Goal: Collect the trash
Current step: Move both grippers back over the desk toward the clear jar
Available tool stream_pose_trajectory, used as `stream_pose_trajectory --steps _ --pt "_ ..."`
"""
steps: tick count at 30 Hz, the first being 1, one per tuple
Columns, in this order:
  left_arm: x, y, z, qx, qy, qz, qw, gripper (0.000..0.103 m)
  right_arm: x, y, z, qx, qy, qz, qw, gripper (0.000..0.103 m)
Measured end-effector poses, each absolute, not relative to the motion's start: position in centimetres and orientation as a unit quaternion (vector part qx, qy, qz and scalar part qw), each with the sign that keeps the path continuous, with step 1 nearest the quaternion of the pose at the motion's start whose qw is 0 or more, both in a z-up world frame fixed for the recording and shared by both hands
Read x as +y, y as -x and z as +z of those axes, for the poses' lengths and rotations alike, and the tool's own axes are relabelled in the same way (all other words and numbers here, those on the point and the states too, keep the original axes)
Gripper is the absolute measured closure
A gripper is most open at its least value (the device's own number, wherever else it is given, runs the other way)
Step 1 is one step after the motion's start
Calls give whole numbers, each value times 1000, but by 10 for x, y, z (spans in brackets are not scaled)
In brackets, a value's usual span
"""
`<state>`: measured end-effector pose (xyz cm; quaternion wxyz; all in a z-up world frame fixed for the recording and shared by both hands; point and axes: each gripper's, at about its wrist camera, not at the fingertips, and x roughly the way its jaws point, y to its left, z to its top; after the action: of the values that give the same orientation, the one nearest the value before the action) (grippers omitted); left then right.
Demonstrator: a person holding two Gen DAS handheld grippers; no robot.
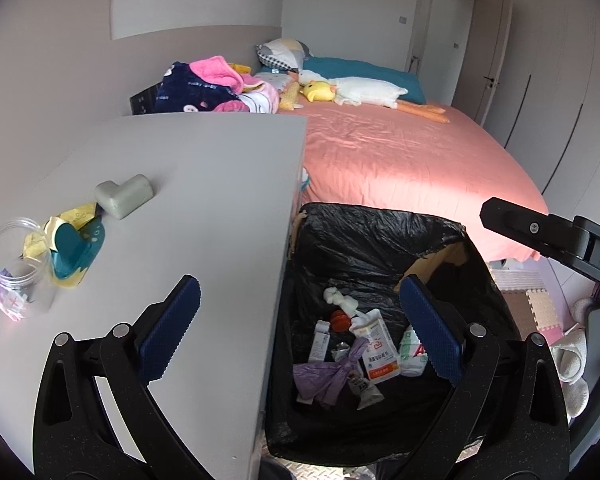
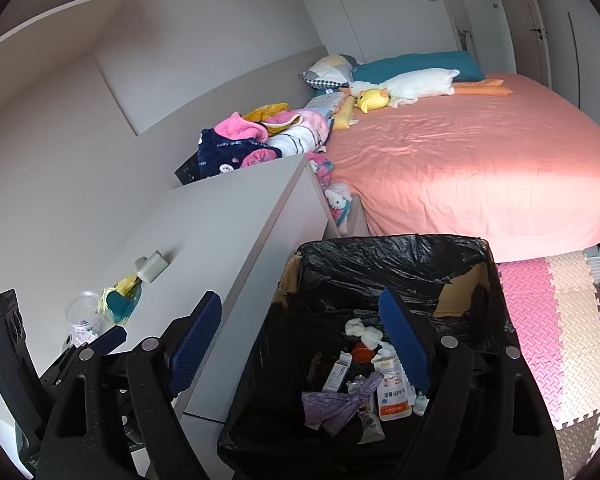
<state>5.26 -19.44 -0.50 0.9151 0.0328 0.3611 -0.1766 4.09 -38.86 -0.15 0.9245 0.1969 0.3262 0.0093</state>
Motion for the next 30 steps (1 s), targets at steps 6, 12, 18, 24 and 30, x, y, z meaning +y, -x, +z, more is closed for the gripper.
stream_pose_trajectory --steps 6,12,18,24,30 --pt "-166 -52 -3 355 -25 -151 922 7 -367 -50 -4 334 -189 25 923 21" --pt "-139 -52 -1 350 -15 -128 928 7 -341 -60 -8 343 -178 40 921 21" --pt "-113 -56 2 350 -8 -105 931 7 -317 -70 -13 353 -166 52 919 21" --pt "-85 -60 8 344 3 -86 935 7 -293 -81 -16 363 -155 66 917 21" --pt "-63 -65 12 341 8 -67 937 7 -269 -92 -20 373 -144 81 913 21"
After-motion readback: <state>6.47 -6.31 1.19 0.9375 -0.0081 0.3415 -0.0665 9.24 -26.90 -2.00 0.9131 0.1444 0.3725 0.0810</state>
